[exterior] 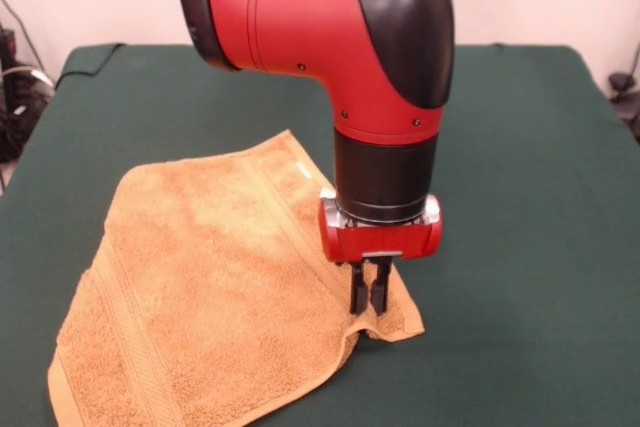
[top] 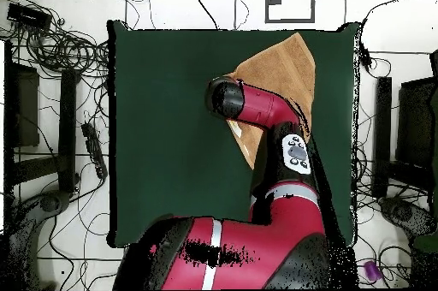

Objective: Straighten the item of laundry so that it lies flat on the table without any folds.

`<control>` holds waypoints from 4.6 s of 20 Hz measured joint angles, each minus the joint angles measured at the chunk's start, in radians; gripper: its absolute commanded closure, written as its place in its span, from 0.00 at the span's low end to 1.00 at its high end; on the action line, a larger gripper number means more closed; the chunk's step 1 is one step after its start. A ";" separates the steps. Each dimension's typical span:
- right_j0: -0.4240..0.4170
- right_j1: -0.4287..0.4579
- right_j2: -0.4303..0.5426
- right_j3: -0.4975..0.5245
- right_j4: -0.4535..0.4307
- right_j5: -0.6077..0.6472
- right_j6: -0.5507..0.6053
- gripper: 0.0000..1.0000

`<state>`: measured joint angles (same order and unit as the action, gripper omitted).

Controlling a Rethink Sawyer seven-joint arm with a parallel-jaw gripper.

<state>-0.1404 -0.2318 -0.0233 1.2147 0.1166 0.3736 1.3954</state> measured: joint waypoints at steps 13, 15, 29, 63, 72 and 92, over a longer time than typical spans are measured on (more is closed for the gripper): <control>0.011 -0.001 -0.010 0.009 0.014 -0.017 0.000 1.00; 0.016 -0.001 -0.012 0.011 0.019 -0.020 0.000 1.00; 0.061 -0.002 -0.020 0.026 0.034 -0.047 0.000 1.00; 0.104 -0.007 -0.033 0.062 0.087 -0.085 0.000 1.00; 0.105 -0.008 -0.033 0.069 0.087 -0.099 0.000 1.00; 0.118 -0.017 -0.033 0.092 0.085 -0.129 0.000 1.00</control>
<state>-0.0226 -0.2492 -0.0558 1.3064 0.2021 0.2450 1.3954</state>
